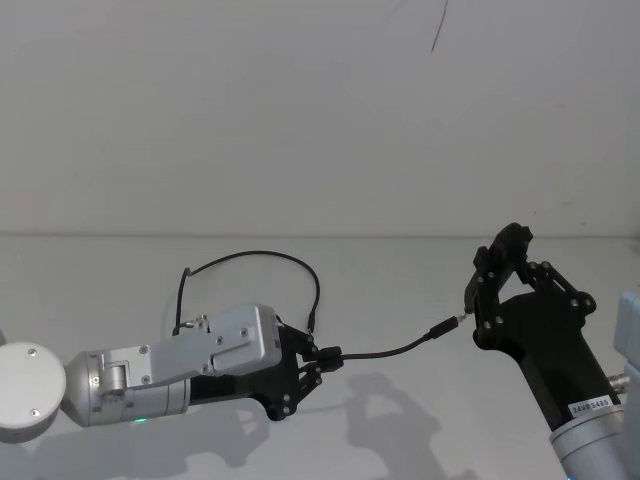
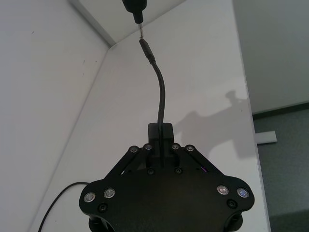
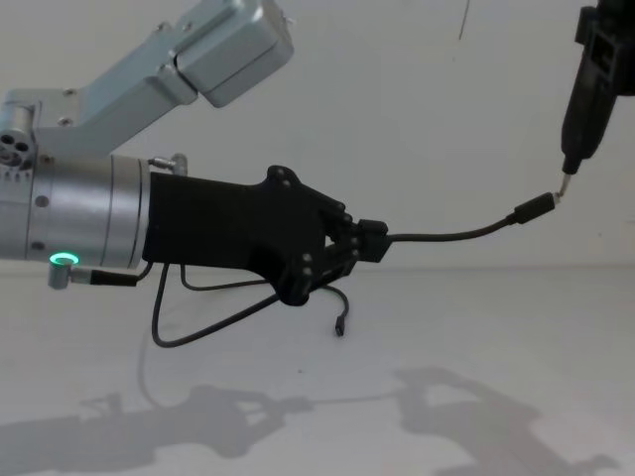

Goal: Pick up the data cable with the one hand.

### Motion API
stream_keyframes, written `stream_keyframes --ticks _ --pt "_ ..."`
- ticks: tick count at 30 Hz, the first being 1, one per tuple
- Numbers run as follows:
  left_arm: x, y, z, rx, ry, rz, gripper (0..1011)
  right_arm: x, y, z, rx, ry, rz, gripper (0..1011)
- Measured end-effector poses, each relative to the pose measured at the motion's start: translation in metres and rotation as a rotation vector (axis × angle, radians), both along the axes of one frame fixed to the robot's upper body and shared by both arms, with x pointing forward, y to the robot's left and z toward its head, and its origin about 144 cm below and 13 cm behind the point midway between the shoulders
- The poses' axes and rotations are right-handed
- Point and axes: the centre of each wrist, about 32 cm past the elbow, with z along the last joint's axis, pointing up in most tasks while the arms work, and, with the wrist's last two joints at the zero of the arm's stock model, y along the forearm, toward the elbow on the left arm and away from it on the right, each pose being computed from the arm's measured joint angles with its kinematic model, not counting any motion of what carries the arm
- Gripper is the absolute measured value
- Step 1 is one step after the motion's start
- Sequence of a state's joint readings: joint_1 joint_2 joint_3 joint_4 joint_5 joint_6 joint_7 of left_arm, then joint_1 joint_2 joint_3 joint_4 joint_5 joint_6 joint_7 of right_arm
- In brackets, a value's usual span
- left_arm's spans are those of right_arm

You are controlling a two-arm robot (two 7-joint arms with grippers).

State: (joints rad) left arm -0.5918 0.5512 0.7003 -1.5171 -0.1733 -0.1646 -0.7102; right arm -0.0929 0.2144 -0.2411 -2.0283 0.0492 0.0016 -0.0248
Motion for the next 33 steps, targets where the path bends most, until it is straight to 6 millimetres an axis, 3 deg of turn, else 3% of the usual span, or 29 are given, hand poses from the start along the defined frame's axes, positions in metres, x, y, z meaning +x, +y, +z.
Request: stream_keyframes --ticks 33 --pt "0.0 0.0 0.0 0.0 0.0 0.0 39 0.0023 -0.0018 -0.002 0.039 0.02 0.008 263"
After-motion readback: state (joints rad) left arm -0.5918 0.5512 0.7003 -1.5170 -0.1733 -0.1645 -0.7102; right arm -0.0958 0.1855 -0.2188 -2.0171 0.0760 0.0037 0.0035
